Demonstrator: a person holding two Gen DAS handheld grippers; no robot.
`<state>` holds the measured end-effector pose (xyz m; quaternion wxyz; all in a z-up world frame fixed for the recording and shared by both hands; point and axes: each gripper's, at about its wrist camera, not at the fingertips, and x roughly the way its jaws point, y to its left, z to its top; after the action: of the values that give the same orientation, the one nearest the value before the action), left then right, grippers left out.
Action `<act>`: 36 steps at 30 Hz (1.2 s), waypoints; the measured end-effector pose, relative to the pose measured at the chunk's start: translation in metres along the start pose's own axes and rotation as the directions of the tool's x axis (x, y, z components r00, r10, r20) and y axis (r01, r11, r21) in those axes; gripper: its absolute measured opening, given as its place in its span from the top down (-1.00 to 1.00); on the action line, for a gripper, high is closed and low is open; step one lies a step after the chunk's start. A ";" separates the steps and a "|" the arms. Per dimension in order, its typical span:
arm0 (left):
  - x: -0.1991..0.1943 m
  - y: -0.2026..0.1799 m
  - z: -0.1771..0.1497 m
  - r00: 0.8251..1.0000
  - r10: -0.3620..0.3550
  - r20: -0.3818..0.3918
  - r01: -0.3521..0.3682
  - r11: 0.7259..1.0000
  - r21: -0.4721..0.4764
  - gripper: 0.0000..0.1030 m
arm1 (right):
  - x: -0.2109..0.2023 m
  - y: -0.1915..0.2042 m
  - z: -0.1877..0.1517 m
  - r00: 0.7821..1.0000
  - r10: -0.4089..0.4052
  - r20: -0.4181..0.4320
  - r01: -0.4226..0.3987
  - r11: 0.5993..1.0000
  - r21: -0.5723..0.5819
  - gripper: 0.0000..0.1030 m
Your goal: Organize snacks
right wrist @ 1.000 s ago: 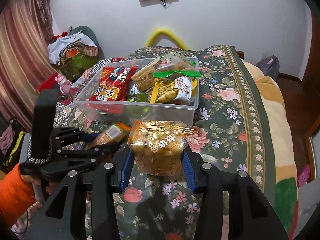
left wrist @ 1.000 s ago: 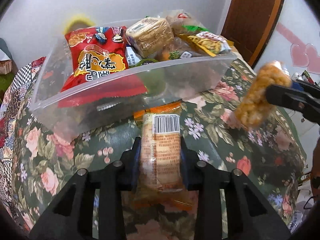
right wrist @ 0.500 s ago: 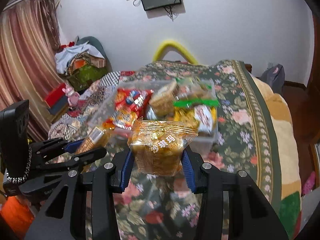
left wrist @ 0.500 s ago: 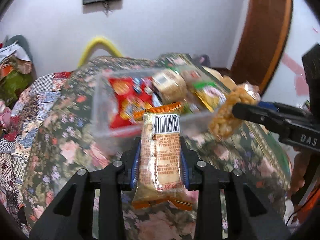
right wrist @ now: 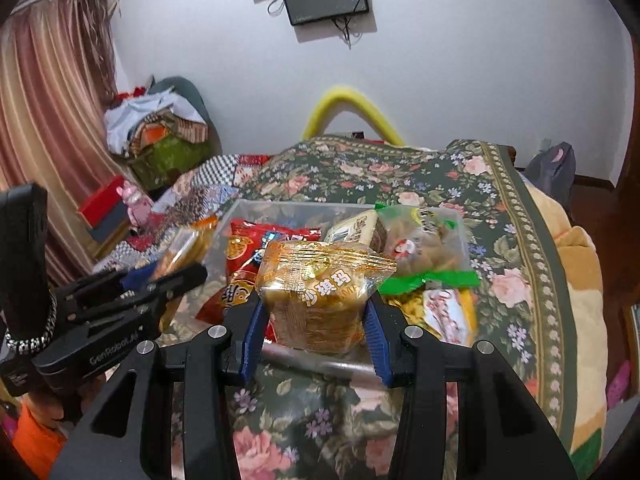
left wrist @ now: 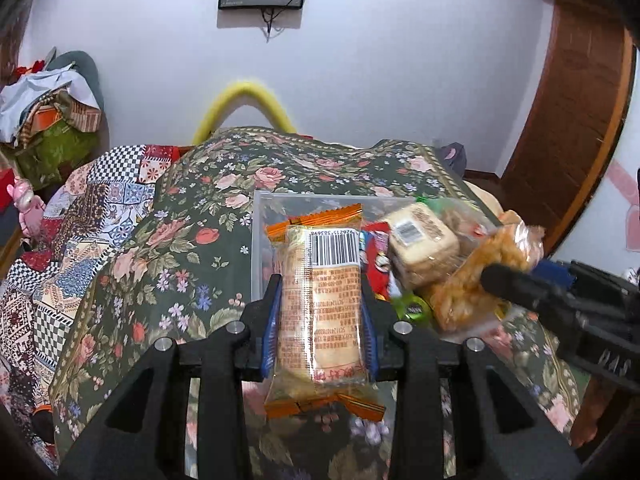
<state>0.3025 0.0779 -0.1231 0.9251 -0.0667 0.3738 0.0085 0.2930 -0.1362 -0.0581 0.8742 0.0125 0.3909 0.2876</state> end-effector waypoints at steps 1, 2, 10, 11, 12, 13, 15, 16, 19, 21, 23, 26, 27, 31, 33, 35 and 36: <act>0.005 0.002 0.001 1.000 0.009 -0.001 -0.009 1.000 -0.005 0.34 | 0.006 0.001 0.001 1.000 0.002 -0.015 -0.002 1.000 -0.003 0.20; 0.007 0.002 0.002 1.000 0.019 -0.001 -0.019 1.000 -0.006 0.34 | 0.011 0.003 0.001 0.999 0.004 -0.032 -0.004 1.000 -0.008 0.20; 0.028 0.009 0.000 1.000 0.021 -0.021 -0.021 1.000 -0.008 0.29 | 0.036 0.011 -0.003 0.997 -0.023 -0.079 0.019 0.999 -0.049 0.18; 0.027 0.008 -0.001 1.000 0.018 -0.019 -0.018 1.000 0.001 0.25 | 0.036 0.011 -0.003 0.997 -0.026 -0.076 0.023 0.999 -0.046 0.18; 0.026 0.007 -0.002 1.000 0.015 -0.016 -0.015 1.000 0.013 0.21 | 0.035 0.011 -0.002 0.997 -0.028 -0.075 0.024 0.999 -0.045 0.18; 0.024 0.006 -0.002 1.000 0.011 -0.018 -0.011 1.000 0.020 0.19 | 0.034 0.011 -0.002 0.997 -0.028 -0.073 0.025 0.999 -0.044 0.18; 0.019 0.004 -0.003 1.000 0.004 -0.022 -0.003 1.000 0.028 0.09 | 0.029 0.010 -0.001 0.997 -0.027 -0.066 0.024 0.999 -0.043 0.17; 0.015 0.003 -0.003 1.000 0.004 -0.020 -0.004 1.000 0.030 0.04 | 0.025 0.010 0.000 0.998 -0.028 -0.059 0.026 0.999 -0.042 0.15; -0.005 0.001 -0.001 1.000 0.021 0.018 -0.022 0.999 0.031 -0.05 | 0.011 0.009 0.003 0.999 -0.026 -0.032 0.025 0.999 -0.038 0.12; -0.024 -0.001 0.001 0.999 0.013 0.037 -0.014 1.000 0.026 -0.05 | -0.004 0.009 0.006 1.000 -0.025 -0.008 0.024 0.999 -0.036 0.12; -0.044 -0.002 0.004 0.998 0.003 0.062 -0.004 1.000 0.017 -0.05 | -0.023 0.009 0.009 0.999 -0.024 0.026 0.025 0.999 -0.031 0.12; -0.088 -0.010 0.007 0.991 -0.012 0.136 0.009 1.000 0.020 -0.05 | -0.058 0.012 0.012 0.996 -0.023 0.082 0.026 0.999 -0.030 0.12; -0.104 -0.013 0.007 0.986 -0.013 0.166 0.008 1.000 0.028 -0.05 | -0.069 0.014 0.013 0.995 -0.024 0.101 0.027 0.999 -0.033 0.12; -0.176 -0.033 0.005 0.958 -0.027 0.285 0.010 0.998 0.064 -0.05 | -0.126 0.025 0.012 0.981 -0.027 0.194 0.037 0.998 -0.046 0.08; -0.208 -0.041 0.000 0.944 -0.040 0.328 0.015 0.997 0.076 -0.05 | -0.160 0.032 0.008 0.968 -0.027 0.250 0.042 0.998 -0.054 -0.03; -0.231 -0.047 -0.005 0.932 -0.044 0.361 0.013 0.996 0.088 -0.06 | -0.182 0.039 0.003 0.956 -0.028 0.291 0.048 0.997 -0.060 -0.05; -0.242 -0.050 -0.009 0.926 -0.045 0.375 0.011 0.996 0.093 -0.11 | -0.195 0.042 0.000 0.951 -0.027 0.309 0.050 0.997 -0.064 -0.05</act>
<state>0.1253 0.0352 0.0443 0.9817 -0.0277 0.1880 -0.0088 0.1688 -0.2009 0.0837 0.9299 0.0185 0.2394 0.2787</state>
